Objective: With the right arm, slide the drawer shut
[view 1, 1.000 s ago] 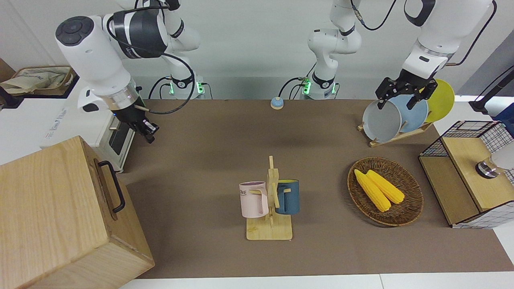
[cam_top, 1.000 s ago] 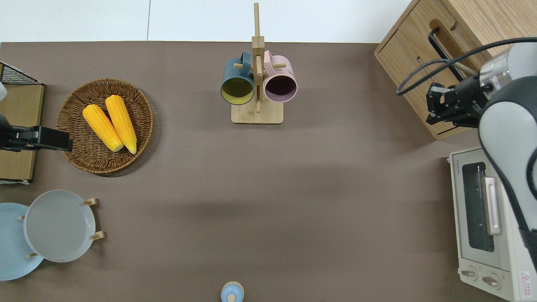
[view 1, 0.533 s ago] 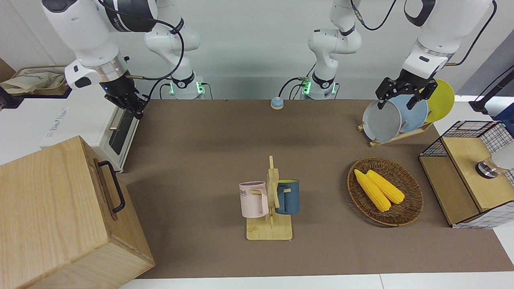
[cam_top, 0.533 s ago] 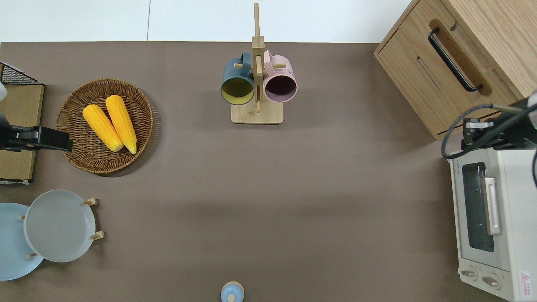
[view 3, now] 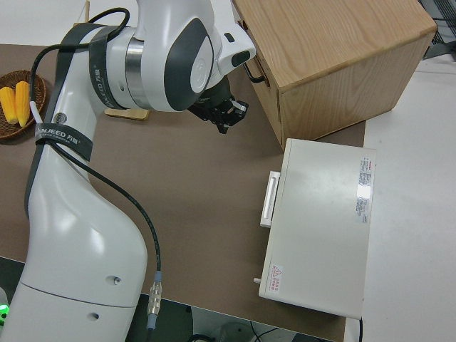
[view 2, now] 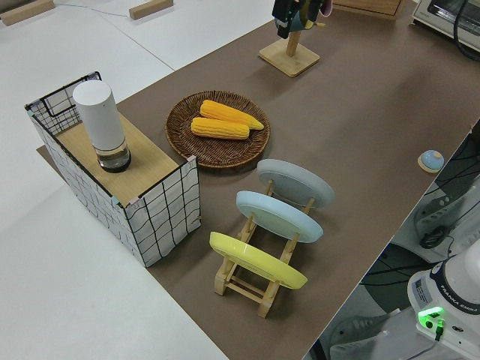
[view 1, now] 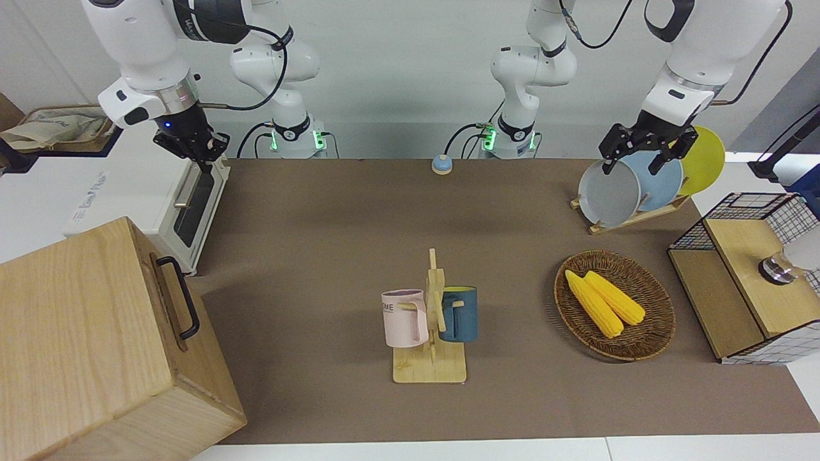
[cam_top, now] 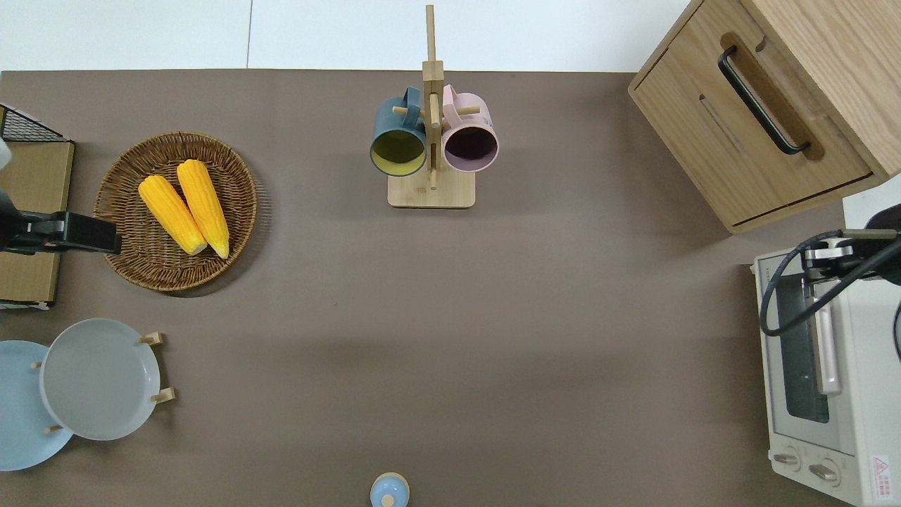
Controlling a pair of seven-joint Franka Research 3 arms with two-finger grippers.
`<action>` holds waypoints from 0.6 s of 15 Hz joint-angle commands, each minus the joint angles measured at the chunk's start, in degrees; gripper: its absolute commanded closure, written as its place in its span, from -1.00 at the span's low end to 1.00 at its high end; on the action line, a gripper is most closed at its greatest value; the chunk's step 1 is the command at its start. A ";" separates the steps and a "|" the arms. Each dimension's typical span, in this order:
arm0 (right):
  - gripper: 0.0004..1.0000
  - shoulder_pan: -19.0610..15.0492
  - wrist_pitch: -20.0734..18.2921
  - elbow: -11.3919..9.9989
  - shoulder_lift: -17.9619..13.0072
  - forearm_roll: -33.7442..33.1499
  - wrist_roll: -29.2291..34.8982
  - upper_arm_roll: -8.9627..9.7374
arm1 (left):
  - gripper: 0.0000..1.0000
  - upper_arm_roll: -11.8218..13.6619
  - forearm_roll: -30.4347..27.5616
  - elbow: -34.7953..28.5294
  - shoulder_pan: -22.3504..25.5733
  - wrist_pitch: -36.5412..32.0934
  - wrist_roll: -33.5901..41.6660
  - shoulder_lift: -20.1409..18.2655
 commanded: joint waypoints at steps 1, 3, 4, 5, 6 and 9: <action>1.00 -0.67 2.15 -2.05 -1.47 -1.41 -6.40 0.06 | -0.99 0.92 0.78 1.12 -0.99 0.04 0.33 0.69; 1.00 -0.76 2.06 -1.43 -1.29 -0.89 -6.93 -0.03 | -1.00 0.92 0.78 1.12 -0.99 0.04 0.33 0.69; 0.98 -0.94 2.06 -1.17 -1.03 -0.36 -6.76 0.06 | -0.99 0.92 0.78 1.12 -0.99 0.04 0.33 0.69; 0.89 -0.94 1.98 -0.65 -0.94 -0.18 -6.67 0.06 | -0.99 0.92 0.78 1.12 -0.99 0.04 0.33 0.69; 0.89 -0.85 1.89 0.32 -0.76 0.69 -6.41 0.06 | -0.99 0.92 0.78 1.12 -0.99 0.04 0.33 0.69; 0.40 -0.77 1.71 1.99 -0.50 3.68 -6.23 -0.03 | -1.00 0.92 0.78 1.12 -0.99 0.04 0.33 0.69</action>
